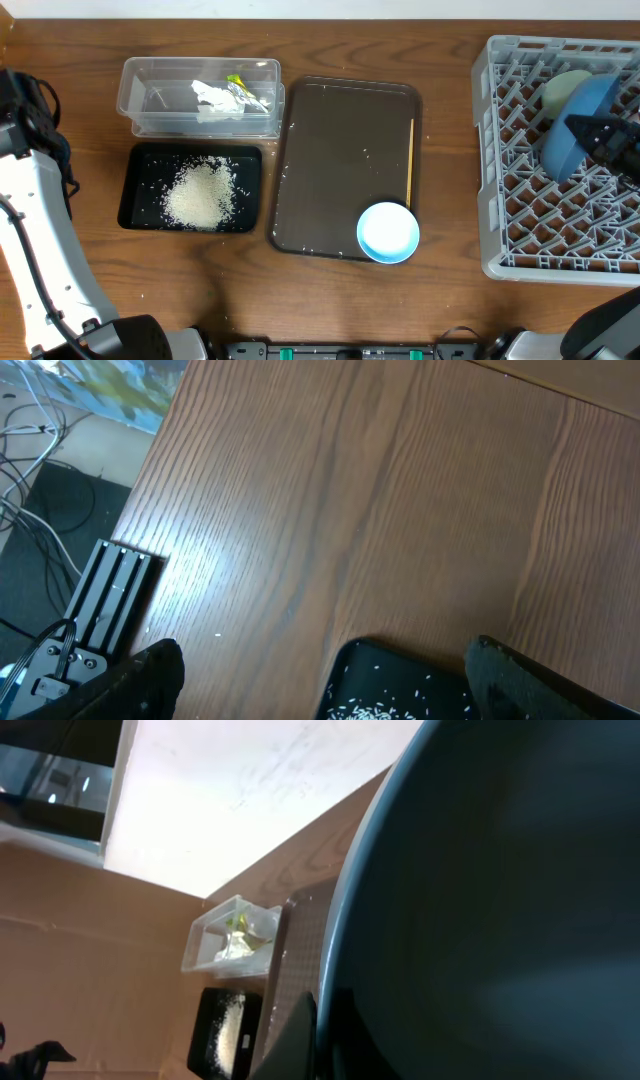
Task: Sort waste into correct bins and load items into the dishwasher rack
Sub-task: 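Lower the blue plate into the rack's right side and release it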
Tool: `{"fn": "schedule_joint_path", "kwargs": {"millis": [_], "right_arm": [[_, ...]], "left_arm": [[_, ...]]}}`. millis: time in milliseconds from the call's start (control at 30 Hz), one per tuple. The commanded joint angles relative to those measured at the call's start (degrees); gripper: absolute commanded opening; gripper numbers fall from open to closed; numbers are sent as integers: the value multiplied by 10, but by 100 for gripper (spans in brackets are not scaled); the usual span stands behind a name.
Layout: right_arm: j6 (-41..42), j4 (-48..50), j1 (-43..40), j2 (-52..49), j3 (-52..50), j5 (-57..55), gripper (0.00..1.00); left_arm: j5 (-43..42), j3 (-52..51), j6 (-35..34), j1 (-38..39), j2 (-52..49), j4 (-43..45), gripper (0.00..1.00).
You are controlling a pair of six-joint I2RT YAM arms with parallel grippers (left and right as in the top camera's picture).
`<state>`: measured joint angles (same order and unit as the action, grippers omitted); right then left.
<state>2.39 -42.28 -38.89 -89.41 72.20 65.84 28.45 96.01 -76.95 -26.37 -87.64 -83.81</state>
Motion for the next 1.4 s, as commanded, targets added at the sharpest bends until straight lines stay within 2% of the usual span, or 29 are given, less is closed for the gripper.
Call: {"fn": "schedule_joint_path", "kwargs": {"millis": [0,233,333,500,733,933,1033,1233,1367], "right_arm": [[40,-12,-18,-13,-9,-72,1],[41,61,-19,-14,-9,94,1],[80,98,-15,-14,-9,94,1],[83,84,-2,-14,-9,39,1],[83,-6,-5,-14,-9,-95,1],[83,-11,-29,-3,-9,-119,3],[113,-22,-35,11,-9,-183,2],[140,-70,-36,28,-9,-286,13],[144,-98,-36,29,-9,-314,12]], "left_arm": [[5,1,-9,-2,4,-3,92],[5,1,-9,-2,4,-3,92],[5,1,-9,-2,4,-3,92],[5,1,-9,-2,4,-3,92],[5,1,-9,-2,4,-3,92],[5,1,-9,-2,4,-3,92],[5,1,-9,-2,4,-3,92],[5,1,-9,-2,4,-3,92],[5,1,-9,-2,4,-3,92]]}}
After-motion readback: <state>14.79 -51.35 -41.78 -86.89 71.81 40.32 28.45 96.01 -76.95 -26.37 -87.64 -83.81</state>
